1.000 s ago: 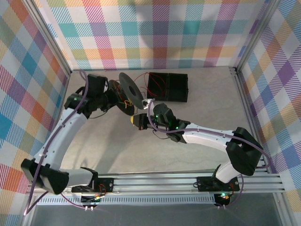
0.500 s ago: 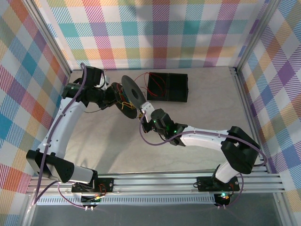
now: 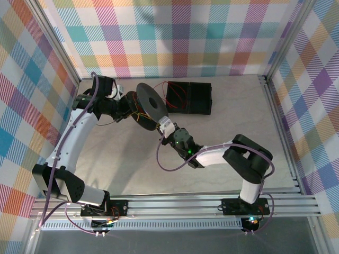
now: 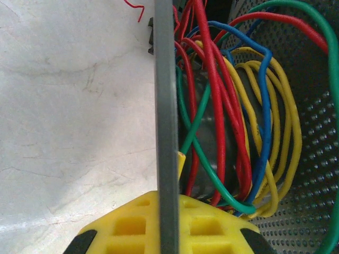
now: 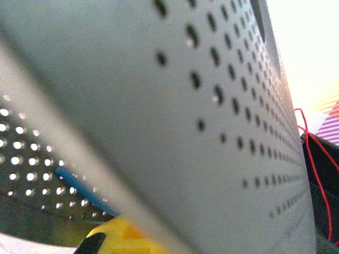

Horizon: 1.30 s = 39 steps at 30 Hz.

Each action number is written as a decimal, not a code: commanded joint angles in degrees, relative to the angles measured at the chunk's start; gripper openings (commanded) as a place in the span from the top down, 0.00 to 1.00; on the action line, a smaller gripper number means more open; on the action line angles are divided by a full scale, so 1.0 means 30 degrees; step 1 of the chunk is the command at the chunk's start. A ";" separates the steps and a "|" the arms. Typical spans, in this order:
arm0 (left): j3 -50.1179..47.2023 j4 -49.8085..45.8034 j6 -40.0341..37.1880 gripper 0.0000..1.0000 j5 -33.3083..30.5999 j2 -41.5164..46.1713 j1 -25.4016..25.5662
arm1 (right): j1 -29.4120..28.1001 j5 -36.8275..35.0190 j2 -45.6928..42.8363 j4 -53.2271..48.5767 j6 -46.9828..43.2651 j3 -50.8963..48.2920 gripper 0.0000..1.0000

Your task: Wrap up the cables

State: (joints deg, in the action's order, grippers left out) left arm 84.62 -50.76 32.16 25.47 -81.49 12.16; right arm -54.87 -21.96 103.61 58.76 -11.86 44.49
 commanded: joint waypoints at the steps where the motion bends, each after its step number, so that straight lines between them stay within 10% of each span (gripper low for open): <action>1: -0.0225 -0.0242 0.0681 1.00 0.6400 0.0819 0.0812 | -0.0570 0.0627 0.0881 0.3055 -0.4389 -0.0065 1.00; 12: -0.0958 0.0736 0.1260 1.00 0.5009 0.0301 0.0809 | -0.0551 0.0592 -0.0116 0.3002 -0.5935 -0.1508 0.98; 30: -0.1036 0.1782 0.2120 1.00 -0.0300 0.0407 0.0547 | -0.0788 0.7416 -0.9865 -0.6690 0.0847 -0.4824 0.40; 39: -0.1651 0.0941 0.1020 1.00 -0.4071 0.2204 0.0399 | -0.0507 0.7122 -1.4732 -1.4698 0.6765 -0.3689 0.13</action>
State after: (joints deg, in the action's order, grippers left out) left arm 79.44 -49.78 37.34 17.39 -80.09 13.74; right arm -56.86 -0.95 60.60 25.54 -0.40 30.02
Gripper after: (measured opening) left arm 0.088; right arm 0.853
